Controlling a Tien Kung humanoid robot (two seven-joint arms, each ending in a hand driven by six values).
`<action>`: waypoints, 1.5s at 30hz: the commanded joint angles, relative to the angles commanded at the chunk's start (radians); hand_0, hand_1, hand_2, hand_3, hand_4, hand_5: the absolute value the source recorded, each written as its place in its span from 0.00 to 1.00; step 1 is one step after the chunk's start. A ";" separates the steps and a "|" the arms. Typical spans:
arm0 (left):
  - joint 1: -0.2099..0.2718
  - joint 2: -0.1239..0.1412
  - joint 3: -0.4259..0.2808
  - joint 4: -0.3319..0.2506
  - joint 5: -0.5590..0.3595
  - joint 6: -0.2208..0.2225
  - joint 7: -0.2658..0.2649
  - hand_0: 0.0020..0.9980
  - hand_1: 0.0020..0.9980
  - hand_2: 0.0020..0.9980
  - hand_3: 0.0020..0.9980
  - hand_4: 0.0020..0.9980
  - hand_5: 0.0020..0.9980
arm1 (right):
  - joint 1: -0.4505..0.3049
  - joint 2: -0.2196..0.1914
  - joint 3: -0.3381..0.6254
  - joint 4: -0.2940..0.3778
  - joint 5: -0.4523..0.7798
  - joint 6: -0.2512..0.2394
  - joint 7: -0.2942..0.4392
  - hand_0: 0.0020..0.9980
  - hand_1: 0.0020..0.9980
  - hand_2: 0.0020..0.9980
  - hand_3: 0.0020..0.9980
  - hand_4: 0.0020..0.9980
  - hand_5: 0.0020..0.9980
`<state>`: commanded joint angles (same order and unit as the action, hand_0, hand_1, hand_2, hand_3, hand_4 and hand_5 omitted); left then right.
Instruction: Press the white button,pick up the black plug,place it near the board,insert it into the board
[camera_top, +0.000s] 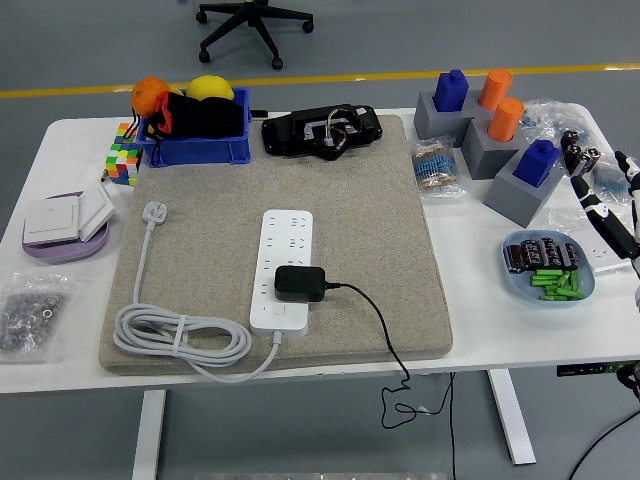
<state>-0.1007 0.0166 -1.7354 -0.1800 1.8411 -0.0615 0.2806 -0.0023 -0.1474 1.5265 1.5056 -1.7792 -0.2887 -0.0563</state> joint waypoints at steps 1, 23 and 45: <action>0.000 0.000 0.000 0.000 0.001 0.000 0.000 0.63 0.63 0.64 0.70 0.56 0.40 | -0.001 0.000 0.001 0.000 0.001 0.000 0.000 1.00 1.00 1.00 1.00 1.00 1.00; -0.036 0.005 0.006 0.000 0.007 -0.003 0.002 0.63 0.63 0.64 0.69 0.56 0.40 | 0.020 -0.003 0.026 -0.021 0.027 -0.013 0.034 1.00 1.00 1.00 1.00 1.00 1.00; -0.030 0.002 0.009 0.000 -0.001 -0.003 -0.001 0.63 0.63 0.64 0.69 0.56 0.39 | 0.009 0.000 0.055 -0.009 0.031 -0.077 0.108 1.00 1.00 1.00 1.00 1.00 1.00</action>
<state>-0.1302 0.0190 -1.7265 -0.1800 1.8400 -0.0647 0.2795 0.0065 -0.1471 1.5810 1.4971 -1.7483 -0.3662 0.0521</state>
